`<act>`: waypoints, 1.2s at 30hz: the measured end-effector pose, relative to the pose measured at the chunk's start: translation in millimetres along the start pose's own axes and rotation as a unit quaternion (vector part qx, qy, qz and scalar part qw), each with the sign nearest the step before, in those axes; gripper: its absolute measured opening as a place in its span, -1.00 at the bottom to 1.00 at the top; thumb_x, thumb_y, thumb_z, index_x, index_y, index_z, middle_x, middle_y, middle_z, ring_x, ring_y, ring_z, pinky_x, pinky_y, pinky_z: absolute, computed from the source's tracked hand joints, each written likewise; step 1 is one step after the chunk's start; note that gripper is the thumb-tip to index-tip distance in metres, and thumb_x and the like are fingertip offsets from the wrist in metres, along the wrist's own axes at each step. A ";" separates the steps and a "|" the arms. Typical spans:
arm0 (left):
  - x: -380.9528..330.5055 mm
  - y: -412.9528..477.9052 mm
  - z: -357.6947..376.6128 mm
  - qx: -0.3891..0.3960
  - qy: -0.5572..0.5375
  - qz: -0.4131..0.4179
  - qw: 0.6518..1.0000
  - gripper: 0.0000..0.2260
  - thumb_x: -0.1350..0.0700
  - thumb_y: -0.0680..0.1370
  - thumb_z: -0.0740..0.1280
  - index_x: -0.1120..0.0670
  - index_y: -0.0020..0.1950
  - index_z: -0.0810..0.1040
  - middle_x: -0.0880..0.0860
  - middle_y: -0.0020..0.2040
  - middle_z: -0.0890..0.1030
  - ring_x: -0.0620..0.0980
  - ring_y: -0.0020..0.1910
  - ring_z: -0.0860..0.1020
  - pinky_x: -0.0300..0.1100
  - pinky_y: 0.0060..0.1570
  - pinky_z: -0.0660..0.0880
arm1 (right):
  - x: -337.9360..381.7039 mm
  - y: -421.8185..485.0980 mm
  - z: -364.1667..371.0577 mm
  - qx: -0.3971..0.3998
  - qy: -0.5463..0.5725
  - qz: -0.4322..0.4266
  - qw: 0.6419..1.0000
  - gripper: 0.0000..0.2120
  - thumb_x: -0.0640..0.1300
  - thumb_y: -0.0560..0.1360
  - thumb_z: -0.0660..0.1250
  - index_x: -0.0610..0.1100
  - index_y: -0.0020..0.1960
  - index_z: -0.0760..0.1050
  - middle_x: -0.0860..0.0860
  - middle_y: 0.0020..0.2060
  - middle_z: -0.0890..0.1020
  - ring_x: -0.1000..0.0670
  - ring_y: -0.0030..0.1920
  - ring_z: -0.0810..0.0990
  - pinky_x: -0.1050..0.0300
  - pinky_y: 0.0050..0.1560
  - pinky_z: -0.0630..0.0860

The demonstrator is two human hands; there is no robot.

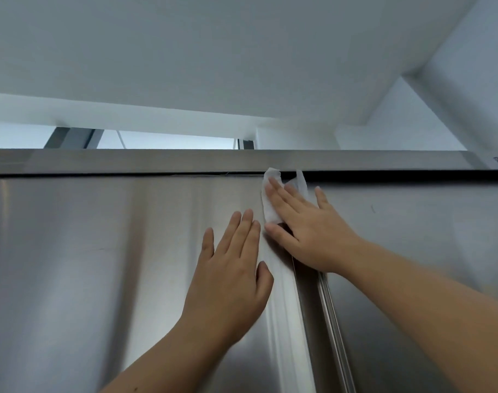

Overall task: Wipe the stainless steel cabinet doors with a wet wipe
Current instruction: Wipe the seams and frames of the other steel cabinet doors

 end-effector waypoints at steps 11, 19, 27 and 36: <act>0.2 1.3 1.2 -0.016 0.013 0.006 1.000 -0.49 0.02 0.47 0.07 0.21 0.32 0.50 0.15 0.33 0.49 0.11 0.31 0.46 0.25 0.17 0.34 | -1.9 -4.3 2.4 0.011 -0.033 0.075 0.997 -0.37 0.26 0.57 -0.25 0.02 0.51 -0.38 0.10 0.49 -0.32 -0.04 0.50 -0.32 -0.17 0.39 -0.37; 1.3 0.5 2.7 -0.025 0.022 0.003 0.999 -0.49 0.02 0.46 0.08 0.20 0.32 0.50 0.13 0.34 0.48 0.08 0.33 0.44 0.20 0.21 0.32 | -10.0 1.1 10.3 -0.008 -0.032 0.072 0.997 -0.22 0.38 0.37 -0.52 -0.04 0.45 -0.48 0.06 0.48 -0.37 0.01 0.45 -0.43 -0.13 0.34 -0.46; 1.1 0.6 1.3 -0.035 0.024 0.006 0.999 -0.49 0.02 0.47 0.08 0.19 0.33 0.49 0.13 0.34 0.48 0.08 0.33 0.44 0.17 0.21 0.31 | -7.3 -1.0 10.0 -0.004 0.049 0.092 0.995 -0.38 0.25 0.57 -0.21 0.05 0.49 -0.39 0.08 0.51 -0.28 0.00 0.49 -0.33 -0.13 0.39 -0.40; 1.8 -0.5 2.2 -0.029 0.030 0.010 0.999 -0.49 0.02 0.47 0.08 0.20 0.32 0.50 0.13 0.35 0.48 0.09 0.33 0.44 0.18 0.21 0.29 | -4.3 -9.7 13.2 -0.032 -0.031 0.060 0.997 -0.07 0.39 0.28 -0.56 -0.13 0.50 -0.39 -0.04 0.51 -0.29 0.02 0.51 -0.25 0.03 0.37 -0.37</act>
Point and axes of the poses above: each hand's wrist, its own y-axis towards the middle knuckle, its own z-axis out of the palm, x = y × z, the point moved 7 cm from there along y, towards the middle knuckle
